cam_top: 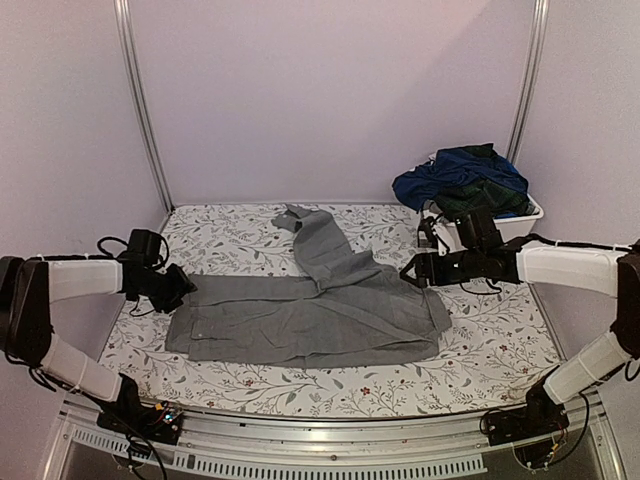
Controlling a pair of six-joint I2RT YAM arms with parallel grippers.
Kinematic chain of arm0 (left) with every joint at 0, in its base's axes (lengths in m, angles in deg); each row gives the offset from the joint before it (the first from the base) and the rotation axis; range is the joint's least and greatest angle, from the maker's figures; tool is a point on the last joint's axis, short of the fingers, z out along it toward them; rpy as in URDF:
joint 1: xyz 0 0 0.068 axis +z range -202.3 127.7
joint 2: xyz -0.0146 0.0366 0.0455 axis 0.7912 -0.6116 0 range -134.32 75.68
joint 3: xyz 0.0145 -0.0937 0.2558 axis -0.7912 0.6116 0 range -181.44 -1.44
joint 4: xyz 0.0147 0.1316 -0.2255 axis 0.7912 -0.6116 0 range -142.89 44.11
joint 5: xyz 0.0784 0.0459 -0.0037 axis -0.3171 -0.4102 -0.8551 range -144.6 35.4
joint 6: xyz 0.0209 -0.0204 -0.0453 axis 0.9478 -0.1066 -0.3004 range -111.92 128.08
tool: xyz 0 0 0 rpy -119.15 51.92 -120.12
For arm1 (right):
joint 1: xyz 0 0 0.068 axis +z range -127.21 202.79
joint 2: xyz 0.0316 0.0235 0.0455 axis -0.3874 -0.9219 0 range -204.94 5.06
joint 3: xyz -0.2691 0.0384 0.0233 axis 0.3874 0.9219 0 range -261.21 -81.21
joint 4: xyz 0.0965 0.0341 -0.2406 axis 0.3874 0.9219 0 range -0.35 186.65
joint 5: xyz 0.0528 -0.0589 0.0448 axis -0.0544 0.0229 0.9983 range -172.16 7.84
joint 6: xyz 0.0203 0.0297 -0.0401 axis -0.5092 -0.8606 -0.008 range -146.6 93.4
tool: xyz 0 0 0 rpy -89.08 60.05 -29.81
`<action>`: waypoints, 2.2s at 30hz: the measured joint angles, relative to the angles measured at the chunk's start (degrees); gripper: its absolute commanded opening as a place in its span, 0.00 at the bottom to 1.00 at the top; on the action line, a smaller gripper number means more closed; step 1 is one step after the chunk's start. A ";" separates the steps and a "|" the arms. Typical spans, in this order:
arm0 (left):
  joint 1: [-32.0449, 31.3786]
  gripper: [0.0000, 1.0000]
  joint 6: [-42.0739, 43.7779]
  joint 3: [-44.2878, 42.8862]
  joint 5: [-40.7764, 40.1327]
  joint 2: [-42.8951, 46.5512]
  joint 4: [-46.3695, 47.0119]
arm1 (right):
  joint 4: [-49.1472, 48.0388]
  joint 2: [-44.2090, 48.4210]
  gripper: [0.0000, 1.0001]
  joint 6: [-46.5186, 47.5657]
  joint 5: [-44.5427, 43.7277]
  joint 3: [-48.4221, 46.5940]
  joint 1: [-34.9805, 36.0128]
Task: Fold and stack the mixed laundry pile
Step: Flatten out the crumpled shirt at the center of the board.
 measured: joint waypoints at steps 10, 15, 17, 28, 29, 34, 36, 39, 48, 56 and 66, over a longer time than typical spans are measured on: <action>0.00 0.34 0.15 -0.66 1.14 -8.76 4.81 | -1.14 -11.54 0.77 1.42 0.81 -1.64 1.66; 0.00 0.16 0.20 -1.38 1.25 -10.64 6.36 | -1.11 -14.69 0.77 1.86 0.07 -1.64 1.66; 0.00 0.01 0.31 -1.40 1.44 -10.84 6.43 | -1.16 -15.63 0.77 2.03 -0.17 -1.64 1.66; 0.87 0.00 0.76 -9.09 3.04 -12.98 6.82 | -1.97 -17.20 0.77 2.86 -1.42 -1.73 1.40; 1.22 0.00 0.94 -11.98 3.28 -14.32 7.02 | -1.97 -17.20 0.77 2.99 -1.49 -1.73 1.14; 4.09 0.00 1.20 -26.32 4.33 -21.86 9.42 | -0.48 -17.22 0.78 4.07 -2.78 -2.51 -0.74; 5.53 0.00 1.14 -31.12 4.92 -25.57 10.05 | -0.17 -17.22 0.81 4.35 -3.17 -3.21 -1.11; 7.96 0.00 1.22 -36.87 5.35 -31.93 10.56 | -0.20 -17.14 0.83 4.79 -3.48 -3.63 -1.31; 12.94 0.96 6.10 -41.97 7.85 -39.15 6.40 | 0.57 -16.92 0.84 6.03 0.46 -5.66 -0.57; 3.15 0.75 8.02 -17.20 4.15 -5.46 3.13 | 1.60 -17.27 0.85 8.24 7.50 -14.19 8.87; 3.54 0.76 3.89 -0.68 0.02 -2.86 -2.34 | 5.27 -25.66 0.86 11.17 7.85 -19.56 13.66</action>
